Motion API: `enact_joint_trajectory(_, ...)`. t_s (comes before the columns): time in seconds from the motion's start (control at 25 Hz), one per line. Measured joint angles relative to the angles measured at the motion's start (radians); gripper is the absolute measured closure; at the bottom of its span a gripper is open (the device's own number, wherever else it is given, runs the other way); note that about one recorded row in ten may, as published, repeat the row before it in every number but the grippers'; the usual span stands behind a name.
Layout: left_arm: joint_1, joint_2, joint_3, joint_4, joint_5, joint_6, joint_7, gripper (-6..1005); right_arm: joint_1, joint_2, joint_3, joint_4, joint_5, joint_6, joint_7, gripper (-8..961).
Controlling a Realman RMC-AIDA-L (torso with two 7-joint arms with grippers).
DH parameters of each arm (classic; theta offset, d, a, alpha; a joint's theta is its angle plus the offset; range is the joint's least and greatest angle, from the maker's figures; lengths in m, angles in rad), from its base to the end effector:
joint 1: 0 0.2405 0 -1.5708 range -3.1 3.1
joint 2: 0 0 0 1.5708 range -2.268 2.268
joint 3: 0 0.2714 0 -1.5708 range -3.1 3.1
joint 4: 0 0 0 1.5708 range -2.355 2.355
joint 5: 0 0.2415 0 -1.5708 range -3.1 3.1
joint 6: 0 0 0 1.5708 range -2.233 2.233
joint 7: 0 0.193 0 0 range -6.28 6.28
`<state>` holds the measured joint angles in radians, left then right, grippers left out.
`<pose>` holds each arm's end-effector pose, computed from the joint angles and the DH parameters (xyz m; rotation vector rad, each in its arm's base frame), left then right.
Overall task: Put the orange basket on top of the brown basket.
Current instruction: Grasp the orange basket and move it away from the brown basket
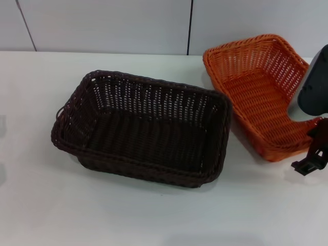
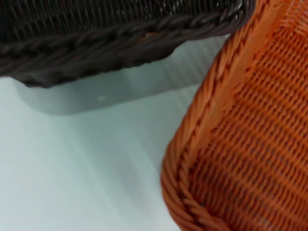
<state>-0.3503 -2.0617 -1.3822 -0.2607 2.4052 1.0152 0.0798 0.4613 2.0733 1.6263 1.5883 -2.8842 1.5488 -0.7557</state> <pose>-0.4280 0.3936 0.0323 -1.2299 -0.6185 -0.4599 0.2290 0.3945 -0.0089 -2.4392 0.4694 -0.8026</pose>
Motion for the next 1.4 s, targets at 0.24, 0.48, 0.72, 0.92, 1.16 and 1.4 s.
enact_joint_trajectory(0.24,0.0,0.0,0.0,0.002,0.001,-0.001,0.0,388,0.003,0.0,0.004,-0.036,-0.034,-0.04,0.009,128)
enact_joint_trajectory(0.48,0.005,0.0,0.0,0.004,0.002,-0.001,-0.001,389,0.007,-0.003,0.016,-0.072,-0.035,-0.082,0.044,327)
enact_joint_trajectory(0.72,0.0,0.0,0.0,0.024,0.002,-0.001,-0.005,389,0.04,-0.013,0.041,-0.166,-0.035,-0.116,0.126,517)
enact_joint_trajectory(0.92,0.0,0.002,0.0,0.026,0.002,-0.001,-0.005,389,0.037,-0.017,0.045,-0.144,-0.037,-0.13,0.201,609)
enact_joint_trajectory(1.16,0.0,0.003,0.0,0.026,0.002,0.0,-0.005,389,0.03,-0.021,0.049,-0.044,-0.037,-0.134,0.262,636)
enact_joint_trajectory(1.4,-0.007,0.003,-0.006,0.024,0.001,0.0,-0.009,389,0.048,-0.016,0.059,0.034,-0.036,-0.16,0.285,675)
